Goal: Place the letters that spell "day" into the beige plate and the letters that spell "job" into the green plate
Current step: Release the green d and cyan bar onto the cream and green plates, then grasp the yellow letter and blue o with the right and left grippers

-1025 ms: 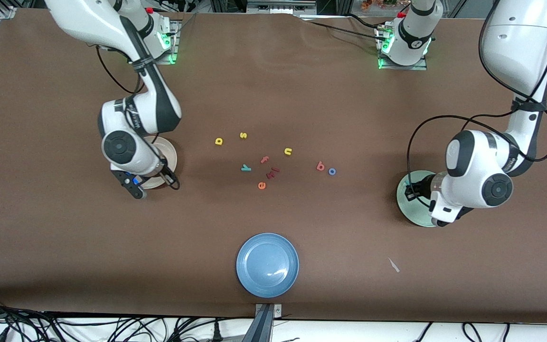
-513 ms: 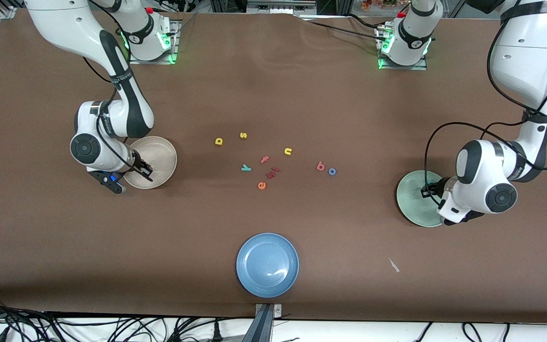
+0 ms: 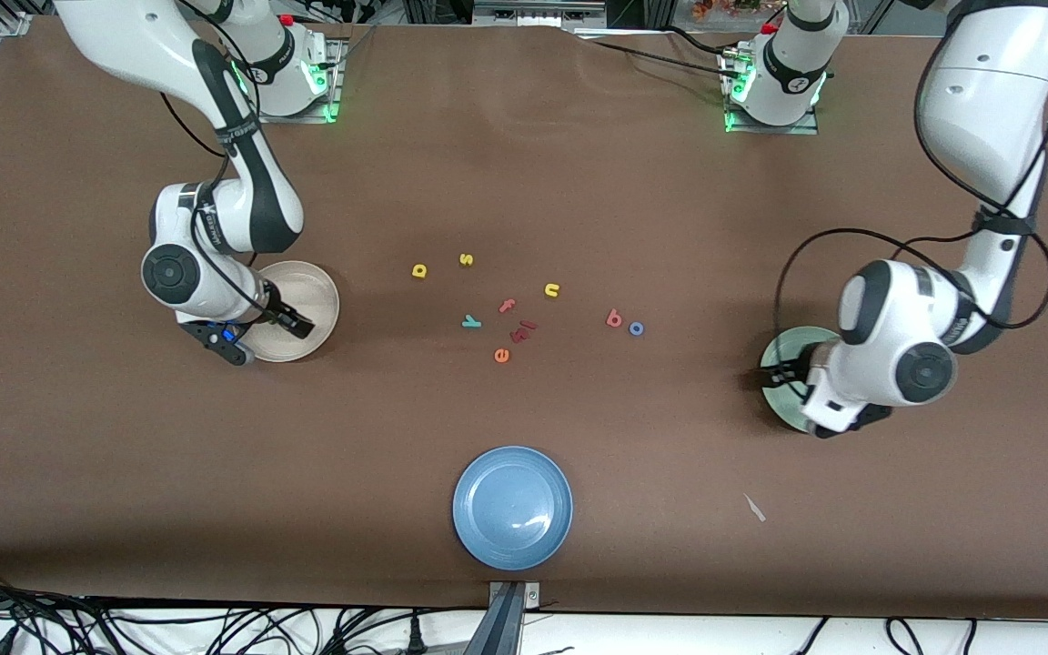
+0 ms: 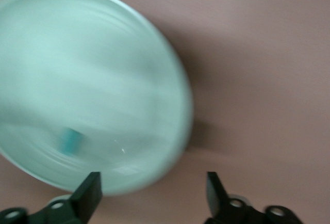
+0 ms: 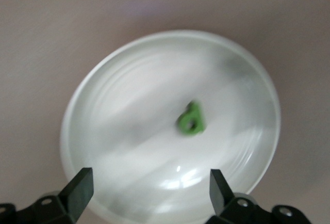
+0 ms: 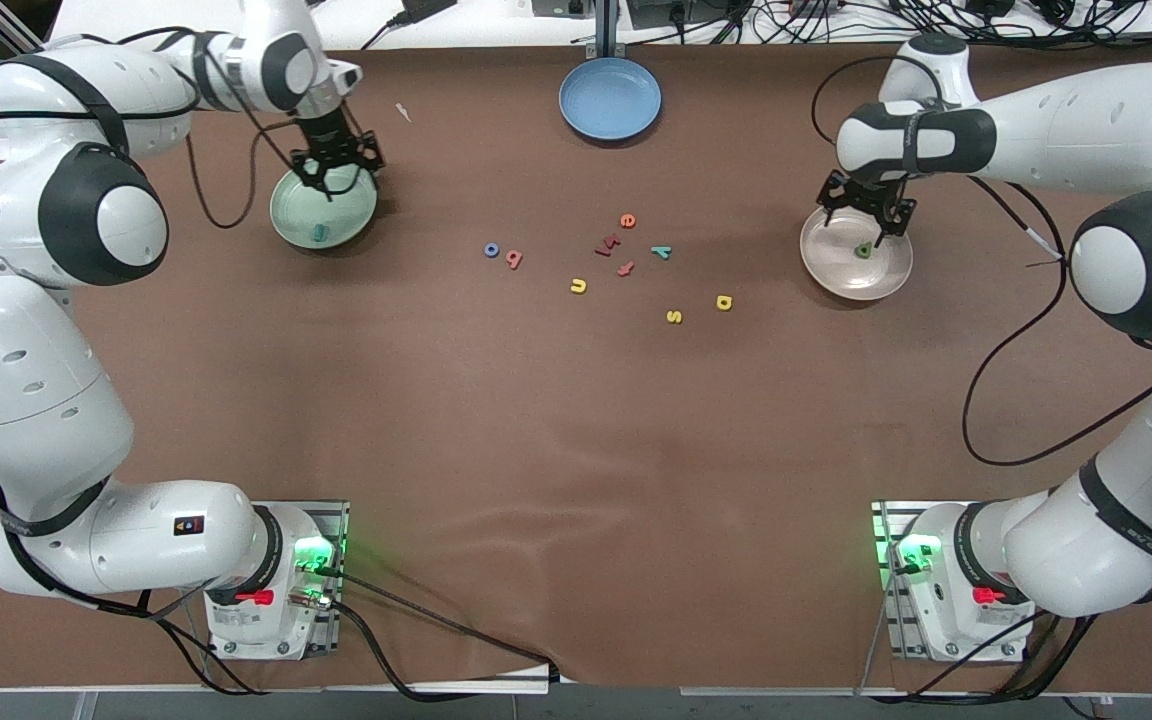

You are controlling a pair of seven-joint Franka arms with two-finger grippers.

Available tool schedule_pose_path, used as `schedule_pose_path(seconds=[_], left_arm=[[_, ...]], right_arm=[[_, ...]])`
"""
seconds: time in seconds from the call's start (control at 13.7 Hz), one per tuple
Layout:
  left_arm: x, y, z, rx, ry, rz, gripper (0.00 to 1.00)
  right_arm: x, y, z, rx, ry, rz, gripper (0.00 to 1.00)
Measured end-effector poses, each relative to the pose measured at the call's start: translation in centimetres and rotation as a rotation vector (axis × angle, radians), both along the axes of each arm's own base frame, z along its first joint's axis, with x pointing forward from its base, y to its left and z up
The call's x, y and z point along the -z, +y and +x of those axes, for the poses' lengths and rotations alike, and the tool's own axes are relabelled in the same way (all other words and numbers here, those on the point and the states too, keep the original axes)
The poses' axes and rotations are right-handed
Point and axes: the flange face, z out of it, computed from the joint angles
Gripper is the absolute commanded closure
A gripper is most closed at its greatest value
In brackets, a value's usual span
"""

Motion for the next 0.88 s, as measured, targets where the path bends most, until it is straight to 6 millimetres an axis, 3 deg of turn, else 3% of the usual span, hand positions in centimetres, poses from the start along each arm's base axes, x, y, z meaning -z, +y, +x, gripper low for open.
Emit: schedule_pose_path(seconds=[0.15, 0.37, 0.66, 0.88], left_arm=[[-0.3, -6.1, -1.4, -0.035, 0.013, 0.004, 0.00], [0.9, -12.4, -4.3, -0.056, 0.034, 0.042, 0.00], [4.1, -16.6, -7.9, -0.179, -0.005, 0.035, 0.01], [5.3, -18.7, -10.0, -0.299, 0.002, 0.062, 0.03]], right_arm=[[-1.6, 4.5, -0.5, 0.010, 0.006, 0.025, 0.00], [-1.9, 9.5, -2.2, 0.088, 0.016, 0.023, 0.01], [-1.4, 13.2, -4.1, 0.283, 0.023, -0.008, 0.04], [0.7, 15.3, -6.6, 0.359, -0.010, 0.000, 0.04]])
